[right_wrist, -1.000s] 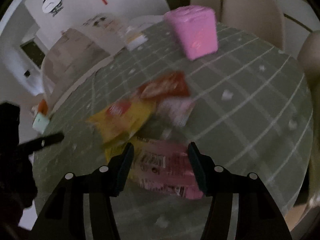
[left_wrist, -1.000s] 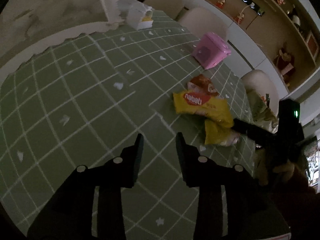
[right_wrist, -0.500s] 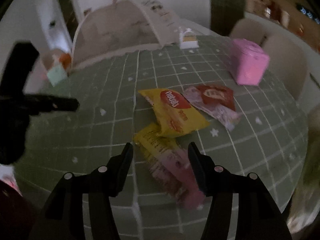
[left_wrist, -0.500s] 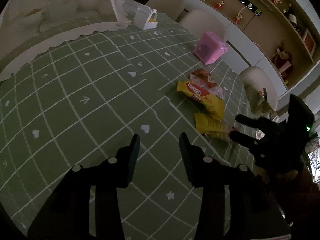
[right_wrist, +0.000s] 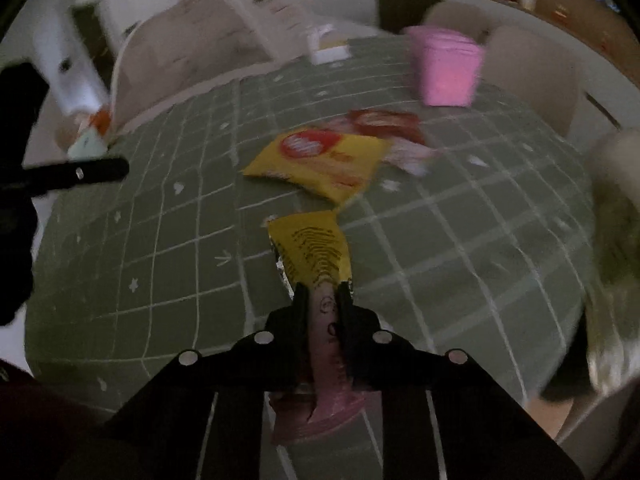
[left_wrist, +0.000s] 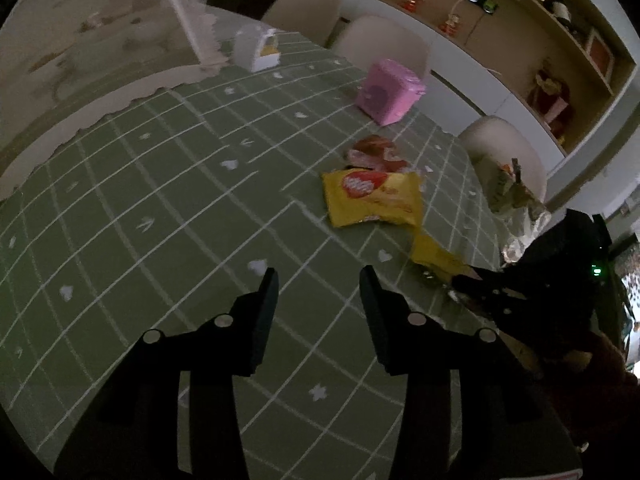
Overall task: Collect trash
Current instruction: 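Grasp the yellow-pink wrapper with the right tool while the left tool grasps the yellow Nabati bag, then carry the yellow Nabati bag and yellow-pink wrapper toward the trash bag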
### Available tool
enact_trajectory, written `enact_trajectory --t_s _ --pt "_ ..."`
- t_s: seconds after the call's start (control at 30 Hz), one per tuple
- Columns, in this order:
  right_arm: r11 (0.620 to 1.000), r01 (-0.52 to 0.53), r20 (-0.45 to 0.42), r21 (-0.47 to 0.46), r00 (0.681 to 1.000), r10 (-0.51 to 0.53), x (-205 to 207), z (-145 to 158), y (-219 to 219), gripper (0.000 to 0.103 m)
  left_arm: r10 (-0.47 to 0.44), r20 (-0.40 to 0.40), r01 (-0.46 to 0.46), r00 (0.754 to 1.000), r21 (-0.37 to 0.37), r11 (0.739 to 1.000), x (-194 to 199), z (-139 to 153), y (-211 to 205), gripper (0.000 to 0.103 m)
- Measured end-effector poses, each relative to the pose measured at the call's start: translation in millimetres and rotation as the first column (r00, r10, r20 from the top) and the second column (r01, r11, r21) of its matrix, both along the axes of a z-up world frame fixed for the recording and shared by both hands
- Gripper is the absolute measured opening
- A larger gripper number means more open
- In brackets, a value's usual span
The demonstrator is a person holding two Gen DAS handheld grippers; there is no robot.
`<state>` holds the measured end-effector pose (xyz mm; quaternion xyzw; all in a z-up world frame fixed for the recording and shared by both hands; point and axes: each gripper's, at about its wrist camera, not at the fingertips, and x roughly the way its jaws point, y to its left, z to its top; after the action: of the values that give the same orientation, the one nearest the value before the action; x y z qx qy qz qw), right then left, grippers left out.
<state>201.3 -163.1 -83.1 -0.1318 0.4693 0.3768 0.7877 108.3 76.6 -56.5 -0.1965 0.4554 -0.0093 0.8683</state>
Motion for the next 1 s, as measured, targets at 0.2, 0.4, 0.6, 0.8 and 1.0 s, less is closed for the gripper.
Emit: enact_trajectory --t_s 0.2,0.4,0.6,0.8,1.0 --pt "0.978 0.191 -0.014 0.083 0.982 -0.191 8.1 25.9 -44.7 0.015 -0.094 0.066 0.098 0.993 -0.067 0.993 30.5 -1.6 -13.4 0.047" --pt "0.939 0.312 -0.043 0.146 0.950 -0.309 11.9 39.3 -76.8 0.015 -0.344 0.103 0.331 0.933 0.122 0.936 93.5 -1.1 -33.3 0.050" --pt "0.921 0.358 -0.035 0.153 0.933 -0.357 8.9 47.8 -92.3 0.015 -0.406 0.013 0.398 0.914 0.168 0.902 157.2 -31.8 -38.5 0.050" --pt "0.899 0.414 -0.044 0.143 0.910 -0.412 9.0 49.4 -117.3 0.015 -0.454 -0.073 0.460 0.888 0.100 0.882 170.7 -52.1 -44.0 0.050" --pt "0.885 0.441 -0.071 0.150 0.898 -0.435 10.8 41.8 -122.8 0.015 -0.559 -0.147 0.575 0.816 0.107 0.811 142.2 -54.6 -74.8 0.050"
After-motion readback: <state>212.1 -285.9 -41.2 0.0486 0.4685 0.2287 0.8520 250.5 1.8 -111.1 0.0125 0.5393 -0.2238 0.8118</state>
